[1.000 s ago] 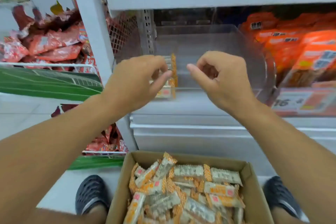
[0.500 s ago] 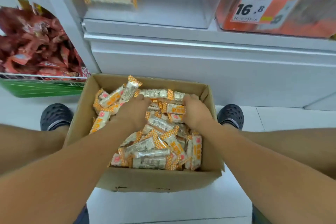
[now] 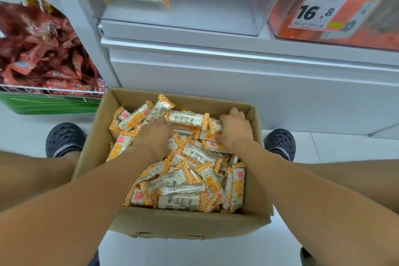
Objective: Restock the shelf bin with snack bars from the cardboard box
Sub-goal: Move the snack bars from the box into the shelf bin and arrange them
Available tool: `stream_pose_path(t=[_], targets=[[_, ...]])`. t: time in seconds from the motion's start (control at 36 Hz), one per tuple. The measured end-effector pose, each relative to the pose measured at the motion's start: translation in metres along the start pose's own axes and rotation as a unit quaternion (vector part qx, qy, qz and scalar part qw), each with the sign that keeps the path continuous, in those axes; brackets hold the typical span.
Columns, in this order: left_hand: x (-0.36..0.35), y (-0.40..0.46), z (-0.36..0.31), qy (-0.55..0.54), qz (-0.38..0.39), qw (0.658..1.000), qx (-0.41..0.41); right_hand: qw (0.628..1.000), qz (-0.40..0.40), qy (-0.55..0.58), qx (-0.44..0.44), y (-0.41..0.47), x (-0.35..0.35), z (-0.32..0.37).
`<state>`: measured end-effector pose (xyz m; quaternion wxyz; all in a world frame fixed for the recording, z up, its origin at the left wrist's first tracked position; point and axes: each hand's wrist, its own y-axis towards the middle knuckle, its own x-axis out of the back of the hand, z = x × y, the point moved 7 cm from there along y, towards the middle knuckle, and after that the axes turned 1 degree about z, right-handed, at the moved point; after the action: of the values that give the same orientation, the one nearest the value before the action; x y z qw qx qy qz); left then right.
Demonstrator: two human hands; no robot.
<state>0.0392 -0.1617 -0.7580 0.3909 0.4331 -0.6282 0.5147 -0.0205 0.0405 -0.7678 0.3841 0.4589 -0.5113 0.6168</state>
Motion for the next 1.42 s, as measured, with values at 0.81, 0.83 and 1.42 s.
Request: stream_pose_path(t=[0.81, 0.83, 1.42], targets=[[-0.006, -0.001, -0.016, -0.636, 0.153, 0.723, 0.223, 0.853, 0.391, 0.335, -0.078, -0.035, 0.065, -0.03], [-0.002, -0.001, -0.019, -0.63, 0.161, 0.729, 0.214, 0.861, 0.373, 0.341, -0.058, -0.034, 0.074, -0.03], [0.035, -0.003, -0.034, -0.721, 0.135, 0.663, 0.149, 0.796, 0.287, 0.533, 0.0, -0.041, 0.065, 0.051]])
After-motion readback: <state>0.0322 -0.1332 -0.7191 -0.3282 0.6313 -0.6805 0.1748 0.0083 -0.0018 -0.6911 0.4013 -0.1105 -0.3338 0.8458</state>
